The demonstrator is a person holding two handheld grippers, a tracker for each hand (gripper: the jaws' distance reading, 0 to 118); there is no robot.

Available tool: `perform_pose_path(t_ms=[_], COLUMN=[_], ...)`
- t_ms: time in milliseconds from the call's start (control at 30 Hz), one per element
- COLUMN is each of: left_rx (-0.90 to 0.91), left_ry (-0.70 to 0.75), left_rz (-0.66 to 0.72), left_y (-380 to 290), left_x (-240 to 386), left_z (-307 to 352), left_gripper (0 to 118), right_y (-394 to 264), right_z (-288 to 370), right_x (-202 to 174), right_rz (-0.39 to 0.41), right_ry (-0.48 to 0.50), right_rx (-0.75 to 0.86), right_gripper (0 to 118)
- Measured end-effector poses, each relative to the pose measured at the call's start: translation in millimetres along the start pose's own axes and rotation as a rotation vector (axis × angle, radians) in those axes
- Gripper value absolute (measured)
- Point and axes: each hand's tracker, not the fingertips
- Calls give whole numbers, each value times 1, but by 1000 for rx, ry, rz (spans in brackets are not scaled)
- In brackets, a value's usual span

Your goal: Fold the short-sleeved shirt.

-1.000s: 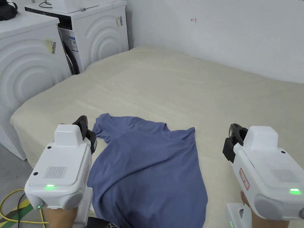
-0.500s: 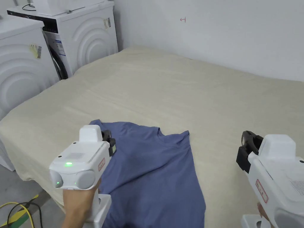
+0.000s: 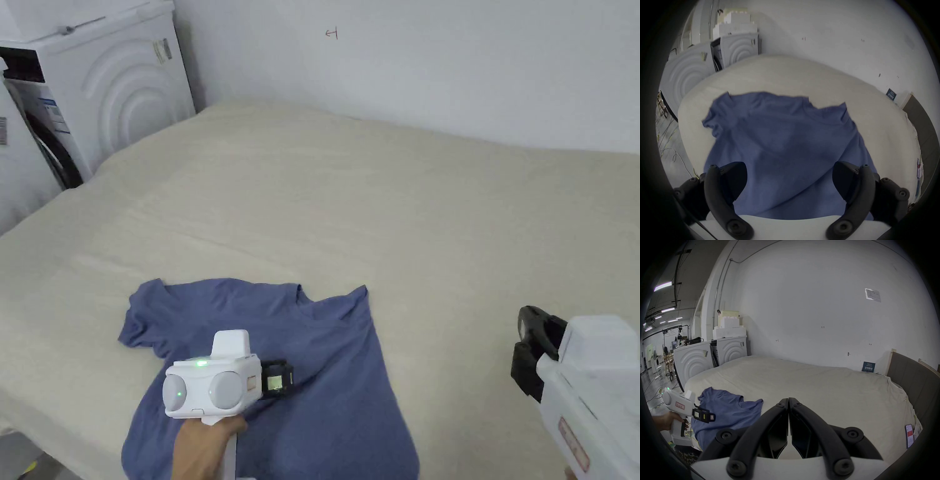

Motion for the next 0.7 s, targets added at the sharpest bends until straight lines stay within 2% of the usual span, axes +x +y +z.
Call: perform_pose_path(t_ms=[167, 267, 300, 367, 433, 500, 567, 700], left_rx=[-93, -133, -126, -127, -123, -109, -109, -100], left_ry=[37, 64, 46, 31, 23, 25, 29, -77], left_rz=[-104, -110, -95, -60, -75, -120, -128, -27], left_y=[-17, -22, -22, -17, -15, -16, -18, -16], left_x=[21, 27, 26, 26, 29, 26, 20, 3], left_z=[-12, -23, -19, -15, -10, -16, -16, -2], left_gripper=[109, 99, 90, 87, 66, 25, 3, 0], right_y=[-9, -12, -13, -13, -13, -14, -15, -14], right_z=[-5, -6, -6, -4, -4, -4, -1, 3], right_x=[10, 15, 16, 18, 19, 21, 23, 25], right_rz=[-10, -12, -11, -11, -14, -21, -31, -38], right_ry=[-21, -26, -28, -30, -33, -38, -40, -44], right_rx=[-30, -43, -46, -47, -47, -46, -45, -40], right_gripper=[0, 0, 0, 0, 0, 0, 0, 0])
